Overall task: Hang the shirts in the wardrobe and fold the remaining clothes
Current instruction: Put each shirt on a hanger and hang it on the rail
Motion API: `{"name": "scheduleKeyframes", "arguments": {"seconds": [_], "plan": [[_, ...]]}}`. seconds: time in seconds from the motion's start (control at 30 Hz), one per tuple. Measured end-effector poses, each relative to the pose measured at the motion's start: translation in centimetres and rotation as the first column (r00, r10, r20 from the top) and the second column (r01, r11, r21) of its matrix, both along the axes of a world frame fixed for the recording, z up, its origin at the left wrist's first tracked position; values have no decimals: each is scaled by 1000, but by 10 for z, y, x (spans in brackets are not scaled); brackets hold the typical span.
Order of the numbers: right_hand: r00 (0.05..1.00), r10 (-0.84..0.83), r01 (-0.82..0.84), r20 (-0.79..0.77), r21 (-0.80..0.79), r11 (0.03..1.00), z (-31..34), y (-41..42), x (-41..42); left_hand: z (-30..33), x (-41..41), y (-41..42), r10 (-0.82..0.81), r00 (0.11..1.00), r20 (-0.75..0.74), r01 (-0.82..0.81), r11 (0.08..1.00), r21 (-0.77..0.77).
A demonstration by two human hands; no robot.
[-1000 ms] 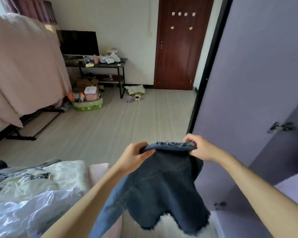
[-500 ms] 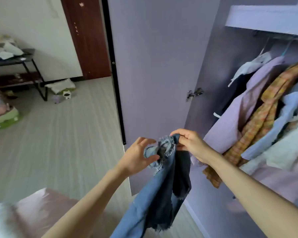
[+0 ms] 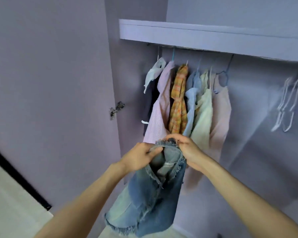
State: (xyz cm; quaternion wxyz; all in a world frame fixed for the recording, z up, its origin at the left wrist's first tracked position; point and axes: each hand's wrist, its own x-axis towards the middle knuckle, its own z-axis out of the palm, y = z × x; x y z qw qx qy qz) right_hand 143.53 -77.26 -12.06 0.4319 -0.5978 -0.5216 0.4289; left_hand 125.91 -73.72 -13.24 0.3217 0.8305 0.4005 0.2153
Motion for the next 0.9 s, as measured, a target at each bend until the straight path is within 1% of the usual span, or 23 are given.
{"name": "scheduleKeyframes", "arguments": {"seconds": [0.07,0.13,0.2,0.23,0.27,0.3,0.33,0.4,0.43,0.47,0.5,0.53,0.57,0.6,0.63,0.67,0.7,0.73,0.77,0.8,0.83,0.87,0.9], "plan": [[981,-135,129,141,53,990,-6,-6,19,11,19,20,14,1000,0,-14,999,34],[970,-135,104,200,154,982,-8,-13,29,25,38,31,-4,1000,-8,4,998,55],[936,-89,27,341,185,982,-6,-20,39,36,60,38,-51,999,14,50,996,69],[902,-107,33,417,181,983,-5,-23,48,40,71,42,-72,997,17,70,995,75],[852,-156,75,500,178,981,-3,-27,55,43,77,45,-83,996,20,81,993,83],[767,-234,147,598,191,970,0,-31,70,46,89,48,-120,992,42,116,990,84],[660,-279,199,698,195,960,1,-34,82,48,96,52,-153,986,65,148,986,78],[441,-282,242,852,190,952,6,-40,104,55,113,52,-275,958,82,271,961,50],[372,-258,253,892,170,952,10,-41,113,58,122,50,-345,936,76,344,939,28],[334,-240,277,911,148,949,15,-41,122,61,130,50,-392,918,60,392,920,16],[332,-224,303,916,121,945,21,-41,131,63,140,50,-430,902,38,430,903,18],[380,-204,305,902,86,949,26,-40,139,65,149,51,-445,895,29,444,895,40],[486,-192,283,853,55,958,31,-40,148,68,158,52,-443,895,43,439,895,80],[631,-181,250,754,23,968,36,-40,157,71,167,53,-422,902,87,411,903,123],[753,-176,225,635,3,974,43,-41,162,75,173,54,-386,912,139,362,917,167],[803,-190,226,565,7,974,49,-43,171,77,181,57,-347,921,177,311,928,203],[787,-221,249,577,31,968,53,-44,183,79,189,59,-316,928,198,269,935,232],[684,-263,286,681,81,955,56,-45,197,81,196,61,-289,936,202,233,937,260],[513,-290,333,808,124,935,57,-45,213,81,203,63,-261,943,204,199,938,283],[330,-290,394,898,148,907,58,-45,225,81,209,64,-228,950,211,159,940,300],[195,-282,458,939,167,873,58,-44,239,81,215,65,-193,953,234,114,942,315],[114,-281,508,953,187,841,57,-40,252,81,221,66,-165,949,269,72,943,325],[65,-280,547,958,201,813,55,-36,262,81,226,66,-151,940,307,44,943,329]]}}
